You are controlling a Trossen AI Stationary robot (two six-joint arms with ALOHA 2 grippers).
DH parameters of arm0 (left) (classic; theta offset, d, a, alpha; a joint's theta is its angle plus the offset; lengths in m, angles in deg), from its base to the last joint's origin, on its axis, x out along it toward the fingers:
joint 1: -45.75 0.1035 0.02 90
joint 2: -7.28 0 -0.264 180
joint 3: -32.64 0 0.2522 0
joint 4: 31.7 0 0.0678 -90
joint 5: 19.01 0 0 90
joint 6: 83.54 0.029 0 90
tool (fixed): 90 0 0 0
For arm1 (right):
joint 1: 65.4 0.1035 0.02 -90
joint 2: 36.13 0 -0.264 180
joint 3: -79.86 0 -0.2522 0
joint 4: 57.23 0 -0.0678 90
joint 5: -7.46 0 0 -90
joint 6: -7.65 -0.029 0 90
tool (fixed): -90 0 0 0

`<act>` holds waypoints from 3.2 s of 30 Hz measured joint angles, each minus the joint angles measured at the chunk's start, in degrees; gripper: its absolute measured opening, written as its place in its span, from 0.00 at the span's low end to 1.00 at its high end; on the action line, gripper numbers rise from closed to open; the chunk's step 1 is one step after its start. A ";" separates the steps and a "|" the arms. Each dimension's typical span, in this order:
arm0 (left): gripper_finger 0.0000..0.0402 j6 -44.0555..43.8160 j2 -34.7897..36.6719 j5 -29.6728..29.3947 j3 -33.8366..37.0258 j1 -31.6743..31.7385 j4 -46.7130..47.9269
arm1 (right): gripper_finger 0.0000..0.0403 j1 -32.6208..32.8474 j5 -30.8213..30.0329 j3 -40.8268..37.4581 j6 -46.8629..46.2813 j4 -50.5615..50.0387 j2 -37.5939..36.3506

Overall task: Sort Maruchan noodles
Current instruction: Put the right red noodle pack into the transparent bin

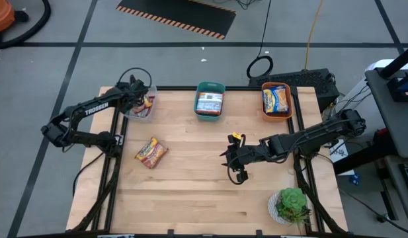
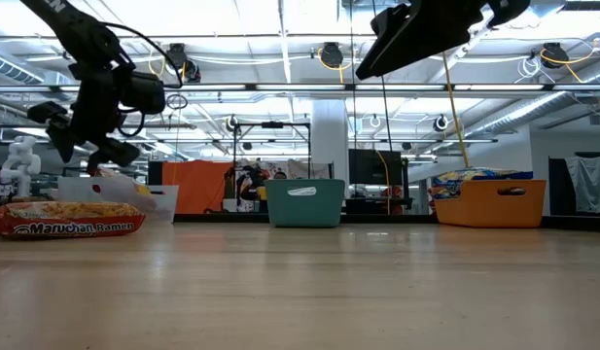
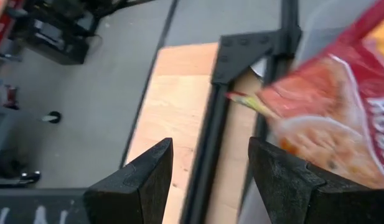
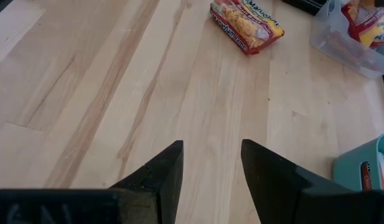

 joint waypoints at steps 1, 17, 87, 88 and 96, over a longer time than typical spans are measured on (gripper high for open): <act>0.54 0.02 0.00 0.89 0.00 -0.14 0.03 | 0.39 0.00 0.00 0.00 0.37 0.15 0.00; 0.54 1.93 0.00 4.05 0.00 -5.15 -7.92 | 0.39 0.00 -0.04 0.00 1.34 1.70 0.00; 0.22 9.58 0.09 15.07 -0.02 -9.28 -22.04 | 0.39 0.00 -0.02 0.00 -0.81 0.81 0.00; 0.23 10.01 0.09 15.07 -0.02 -9.28 -22.05 | 0.39 0.00 -0.01 0.00 -0.81 0.81 0.00; 0.52 9.89 0.09 15.07 -0.02 -9.28 -22.00 | 0.39 0.00 0.00 0.00 -0.80 0.81 0.00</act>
